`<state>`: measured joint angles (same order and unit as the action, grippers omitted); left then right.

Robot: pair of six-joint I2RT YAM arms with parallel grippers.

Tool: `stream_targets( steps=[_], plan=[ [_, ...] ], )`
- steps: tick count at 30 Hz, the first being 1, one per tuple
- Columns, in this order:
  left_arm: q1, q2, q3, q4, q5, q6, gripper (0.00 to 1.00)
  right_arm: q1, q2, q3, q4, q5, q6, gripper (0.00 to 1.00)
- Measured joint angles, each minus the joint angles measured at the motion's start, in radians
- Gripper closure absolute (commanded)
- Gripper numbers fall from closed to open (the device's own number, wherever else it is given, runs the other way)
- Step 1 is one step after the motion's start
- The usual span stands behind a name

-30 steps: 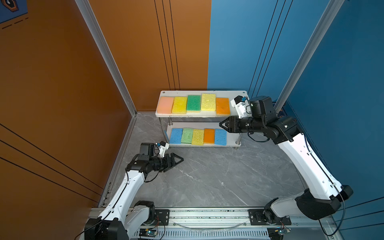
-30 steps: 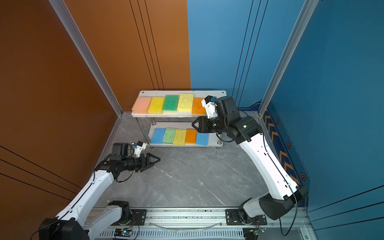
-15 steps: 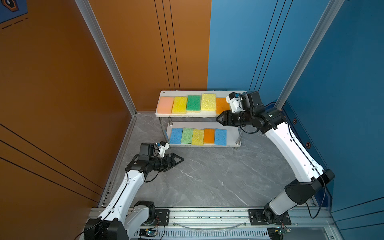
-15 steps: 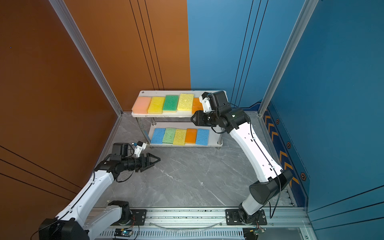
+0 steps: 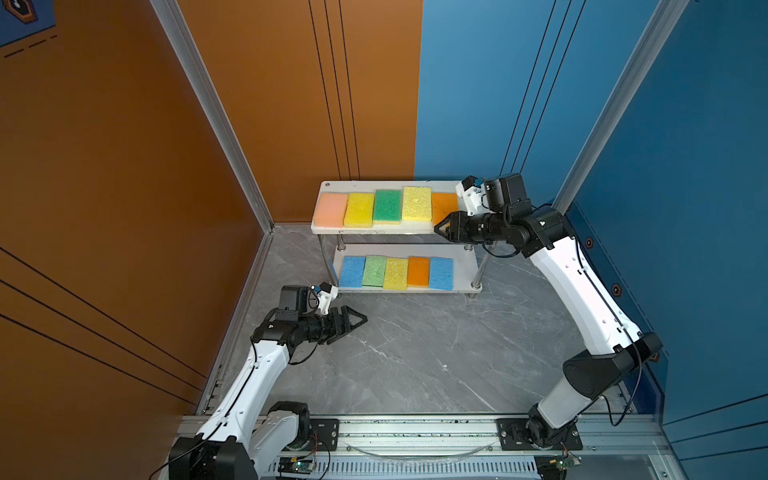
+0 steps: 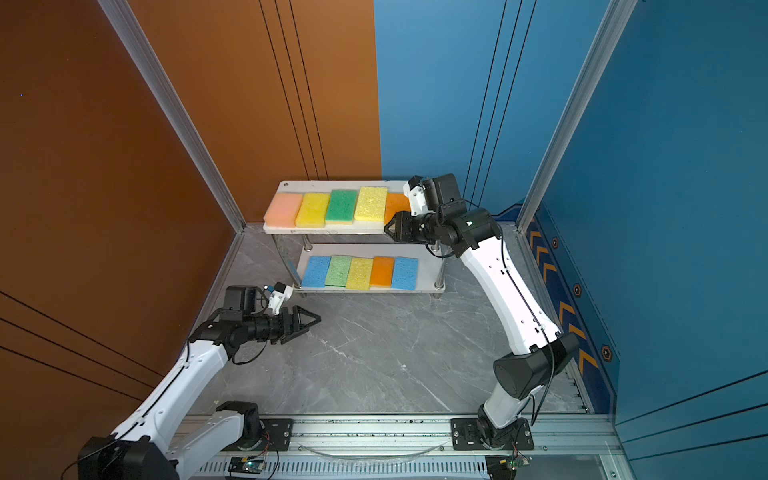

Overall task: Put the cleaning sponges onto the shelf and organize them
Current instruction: 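Lower the orange sponge beside the pale yellow sponge and open the right gripper, then withdraw the right gripper from the top shelf toward the robot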

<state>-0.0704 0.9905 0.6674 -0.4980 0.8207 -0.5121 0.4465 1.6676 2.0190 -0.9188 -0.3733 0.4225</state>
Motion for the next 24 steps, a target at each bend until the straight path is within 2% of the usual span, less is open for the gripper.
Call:
stream_targets(
  steps=[12, 24],
  plan=[
    [0.000, -0.001, 0.000, 0.000, 0.000, 0.000, 0.23, 0.017, -0.067, -0.087, 0.006, 0.005, 0.000, 0.54],
    [0.002, -0.051, 0.000, 0.000, -0.001, 0.000, 0.23, 0.003, -0.300, -0.226, 0.006, 0.034, 0.000, 0.42]
  ],
)
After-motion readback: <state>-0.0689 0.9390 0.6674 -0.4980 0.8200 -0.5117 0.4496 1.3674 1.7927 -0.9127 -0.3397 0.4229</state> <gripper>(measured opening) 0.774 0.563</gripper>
